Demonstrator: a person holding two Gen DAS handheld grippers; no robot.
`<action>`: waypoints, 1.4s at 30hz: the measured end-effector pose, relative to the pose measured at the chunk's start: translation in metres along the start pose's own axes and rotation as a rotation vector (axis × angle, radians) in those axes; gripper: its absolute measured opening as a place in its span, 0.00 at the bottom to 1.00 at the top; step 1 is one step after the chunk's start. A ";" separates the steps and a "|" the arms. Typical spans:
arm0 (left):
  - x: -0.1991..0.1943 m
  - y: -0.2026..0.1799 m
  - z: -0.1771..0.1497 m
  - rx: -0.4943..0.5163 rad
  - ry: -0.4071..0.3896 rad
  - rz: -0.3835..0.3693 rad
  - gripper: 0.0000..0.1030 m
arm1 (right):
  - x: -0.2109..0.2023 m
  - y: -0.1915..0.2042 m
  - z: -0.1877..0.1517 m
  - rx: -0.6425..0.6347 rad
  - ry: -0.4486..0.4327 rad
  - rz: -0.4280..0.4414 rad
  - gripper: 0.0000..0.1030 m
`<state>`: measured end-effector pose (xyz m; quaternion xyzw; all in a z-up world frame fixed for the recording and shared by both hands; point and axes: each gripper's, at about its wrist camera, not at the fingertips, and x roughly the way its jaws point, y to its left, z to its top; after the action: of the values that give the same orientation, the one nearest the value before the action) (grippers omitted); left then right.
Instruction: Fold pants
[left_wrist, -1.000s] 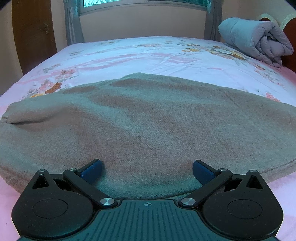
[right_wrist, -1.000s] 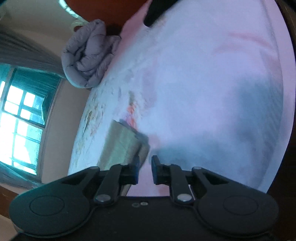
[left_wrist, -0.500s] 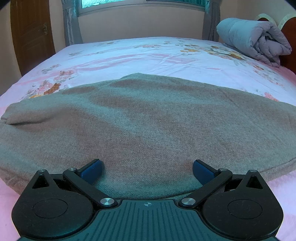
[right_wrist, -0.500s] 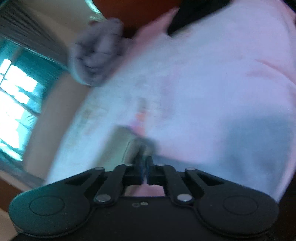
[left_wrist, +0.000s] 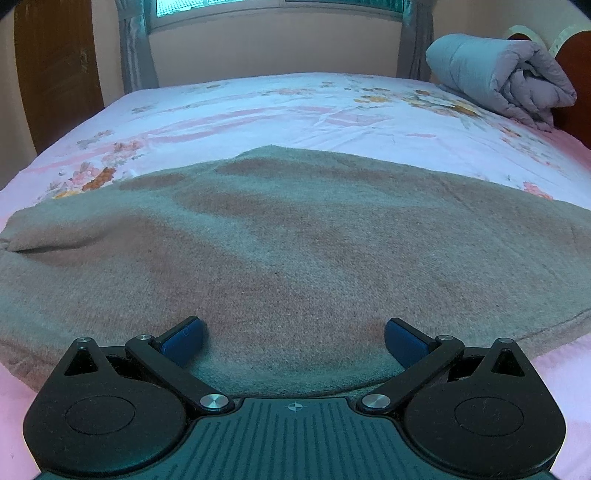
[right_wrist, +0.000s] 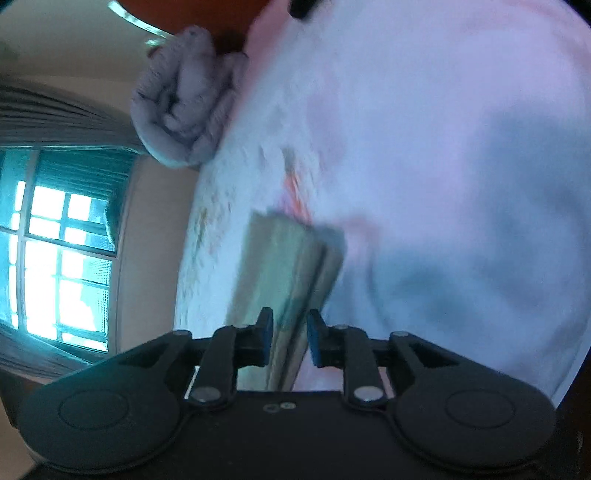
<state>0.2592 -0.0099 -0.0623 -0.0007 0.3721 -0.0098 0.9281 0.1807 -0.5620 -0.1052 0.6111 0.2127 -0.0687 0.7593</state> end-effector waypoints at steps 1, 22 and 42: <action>0.000 0.000 0.000 0.000 -0.001 0.000 1.00 | 0.002 0.000 -0.003 0.008 -0.003 0.000 0.21; 0.000 0.010 0.002 0.020 0.007 -0.064 1.00 | 0.014 -0.009 0.006 -0.182 -0.016 -0.059 0.00; 0.011 0.107 0.014 -0.154 0.003 0.126 1.00 | 0.166 0.152 -0.171 -0.733 0.441 -0.035 0.09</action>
<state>0.2789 0.0963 -0.0602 -0.0489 0.3724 0.0773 0.9236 0.3448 -0.3354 -0.0639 0.2972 0.3907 0.1306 0.8614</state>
